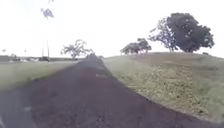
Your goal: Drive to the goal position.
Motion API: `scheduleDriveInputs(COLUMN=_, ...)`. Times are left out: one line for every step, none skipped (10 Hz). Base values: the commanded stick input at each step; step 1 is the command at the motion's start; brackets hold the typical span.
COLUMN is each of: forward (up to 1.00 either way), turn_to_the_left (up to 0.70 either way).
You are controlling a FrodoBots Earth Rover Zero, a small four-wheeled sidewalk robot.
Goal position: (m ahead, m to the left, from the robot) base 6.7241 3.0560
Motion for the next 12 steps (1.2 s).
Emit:
scheduleDriveInputs(forward=0.50, turn_to_the_left=0.00)
scheduleDriveInputs(forward=0.50, turn_to_the_left=0.00)
scheduleDriveInputs(forward=0.50, turn_to_the_left=0.00)
scheduleDriveInputs(forward=0.50, turn_to_the_left=0.00)
scheduleDriveInputs(forward=0.50, turn_to_the_left=0.00)
scheduleDriveInputs(forward=0.50, turn_to_the_left=0.00)
scheduleDriveInputs(forward=0.50, turn_to_the_left=0.00)
scheduleDriveInputs(forward=0.50, turn_to_the_left=0.00)
scheduleDriveInputs(forward=0.50, turn_to_the_left=0.06)
scheduleDriveInputs(forward=0.50, turn_to_the_left=0.50)
scheduleDriveInputs(forward=0.50, turn_to_the_left=0.50)
scheduleDriveInputs(forward=0.50, turn_to_the_left=0.50)
